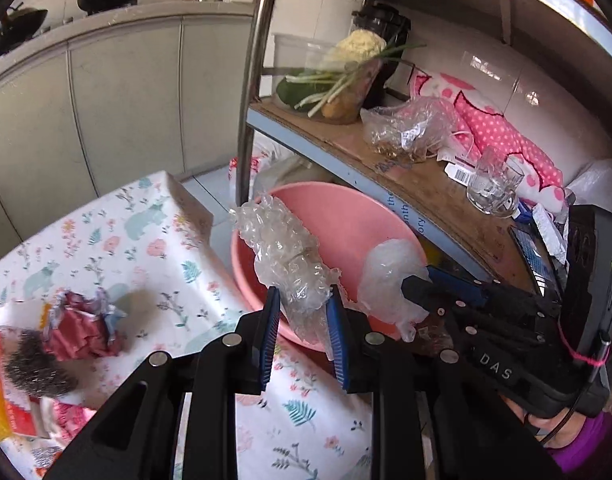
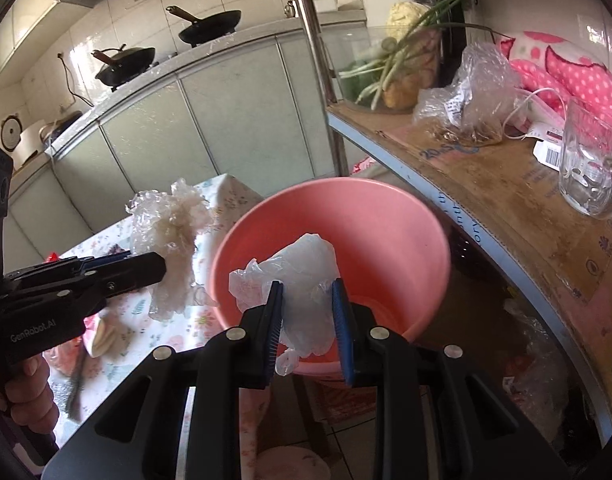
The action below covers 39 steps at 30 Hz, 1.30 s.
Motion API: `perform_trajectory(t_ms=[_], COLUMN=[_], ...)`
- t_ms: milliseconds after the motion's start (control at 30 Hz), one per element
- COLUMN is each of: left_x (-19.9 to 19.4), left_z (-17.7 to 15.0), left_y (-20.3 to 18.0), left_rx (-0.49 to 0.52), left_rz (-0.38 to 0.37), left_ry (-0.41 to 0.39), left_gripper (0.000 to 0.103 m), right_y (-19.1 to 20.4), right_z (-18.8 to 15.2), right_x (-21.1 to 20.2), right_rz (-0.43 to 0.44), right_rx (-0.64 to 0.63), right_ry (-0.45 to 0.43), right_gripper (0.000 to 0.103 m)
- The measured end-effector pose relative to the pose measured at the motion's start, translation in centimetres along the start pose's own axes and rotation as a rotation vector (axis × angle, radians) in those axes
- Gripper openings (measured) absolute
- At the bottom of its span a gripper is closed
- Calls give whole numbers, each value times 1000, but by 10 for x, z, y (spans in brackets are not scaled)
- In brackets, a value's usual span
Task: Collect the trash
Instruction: 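Carry both items over the pink bucket and open both grippers to drop them, then move both grippers back over the table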
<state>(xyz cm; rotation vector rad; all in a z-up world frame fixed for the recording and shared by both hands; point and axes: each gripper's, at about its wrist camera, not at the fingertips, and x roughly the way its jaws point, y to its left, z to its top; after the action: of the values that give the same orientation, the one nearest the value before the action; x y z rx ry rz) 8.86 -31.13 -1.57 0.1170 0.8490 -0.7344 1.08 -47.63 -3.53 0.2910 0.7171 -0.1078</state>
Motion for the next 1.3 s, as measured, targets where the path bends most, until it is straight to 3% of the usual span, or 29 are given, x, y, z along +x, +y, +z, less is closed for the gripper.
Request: perform_trajectory(t_ms=[333, 600, 900, 1233, 1300], left_x=[38, 17, -61, -176, -195], left_z=[-2, 1, -11, -51, -65], left_y=[-7, -5, 16, 55, 60], left_rx=[4, -7, -80, -185, -214], left_rz=[10, 19, 85, 277, 310], left_ry=[73, 41, -65, -200, -221], left_gripper=[30, 36, 37, 43, 49], right_y=[-7, -10, -7, 20, 26], right_z=[-2, -2, 3, -1, -4], right_x=[26, 29, 17, -40, -53], right_rz=[-41, -44, 1, 115, 136], right_rx=[10, 16, -5, -58, -73], right_ry=[62, 65, 28, -67, -83], right_gripper=[29, 39, 41, 41, 41])
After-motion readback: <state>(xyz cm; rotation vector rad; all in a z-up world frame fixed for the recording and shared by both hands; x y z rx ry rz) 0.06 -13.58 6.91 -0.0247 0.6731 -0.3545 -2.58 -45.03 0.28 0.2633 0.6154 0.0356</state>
